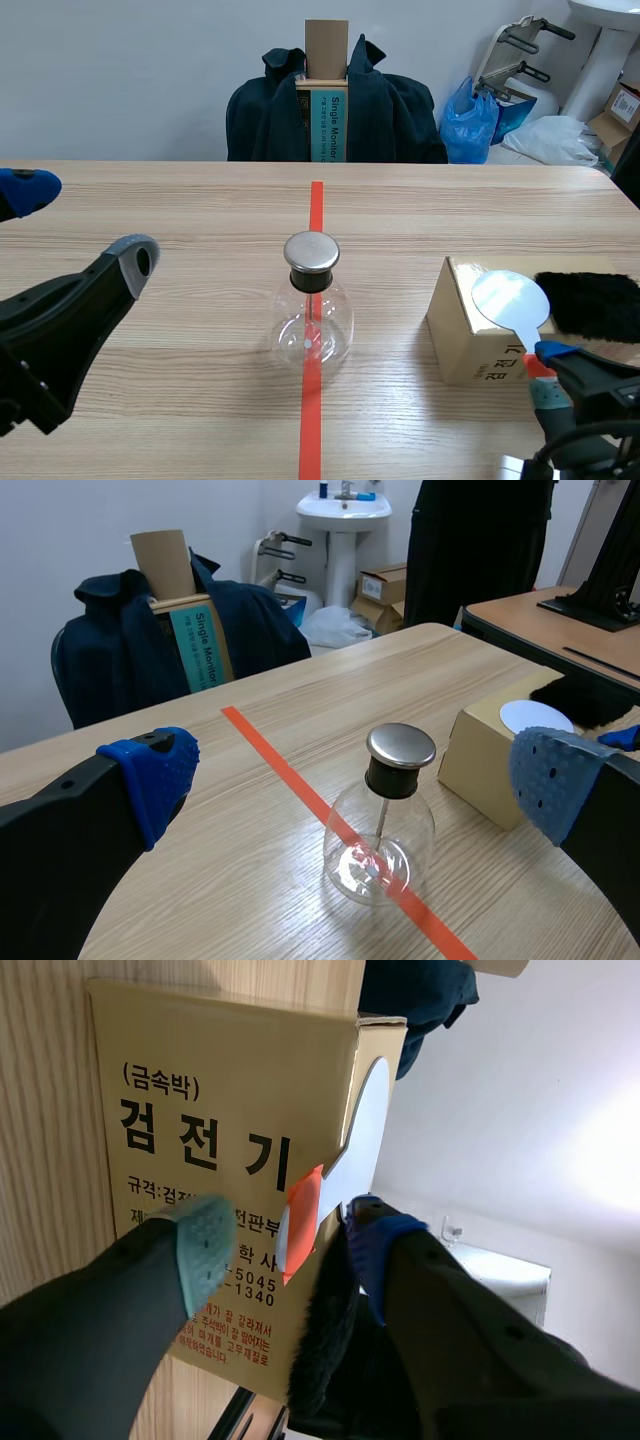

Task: Do the electroscope experiment.
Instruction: 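Pick up the white charging plate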

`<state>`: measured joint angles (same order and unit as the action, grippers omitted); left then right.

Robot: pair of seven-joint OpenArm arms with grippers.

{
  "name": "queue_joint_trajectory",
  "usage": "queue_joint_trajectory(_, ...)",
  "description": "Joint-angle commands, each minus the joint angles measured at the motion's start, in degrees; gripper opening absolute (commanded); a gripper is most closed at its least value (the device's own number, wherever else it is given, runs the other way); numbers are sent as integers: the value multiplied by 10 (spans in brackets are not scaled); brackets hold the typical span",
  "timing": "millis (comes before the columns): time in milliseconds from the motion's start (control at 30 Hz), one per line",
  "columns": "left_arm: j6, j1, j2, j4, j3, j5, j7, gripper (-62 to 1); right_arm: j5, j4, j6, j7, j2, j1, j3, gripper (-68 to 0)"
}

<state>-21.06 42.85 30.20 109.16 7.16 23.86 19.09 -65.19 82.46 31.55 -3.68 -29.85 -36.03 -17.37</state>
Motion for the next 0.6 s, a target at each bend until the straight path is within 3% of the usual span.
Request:
queue_joint_trajectory(0,-1,-2,3,9,-1,4,8,14,-2,12,6,4,-1,7,7,-488)
queue_joint_trajectory(300,-1,-2,3,9,-1,4,8,14,-2,12,6,-5,-1,8,7,-664)
queue_joint_trajectory(400,-1,-2,3,9,-1,4,8,14,-2,12,7,-6,-1,8,7,-668)
queue_joint_trajectory(467,-1,-2,3,9,-1,4,8,14,-2,12,29,-5,-1,8,7,-668)
queue_joint_trajectory(567,-1,-2,3,9,-1,4,8,14,-2,12,104,-4,-1,8,10,-668)
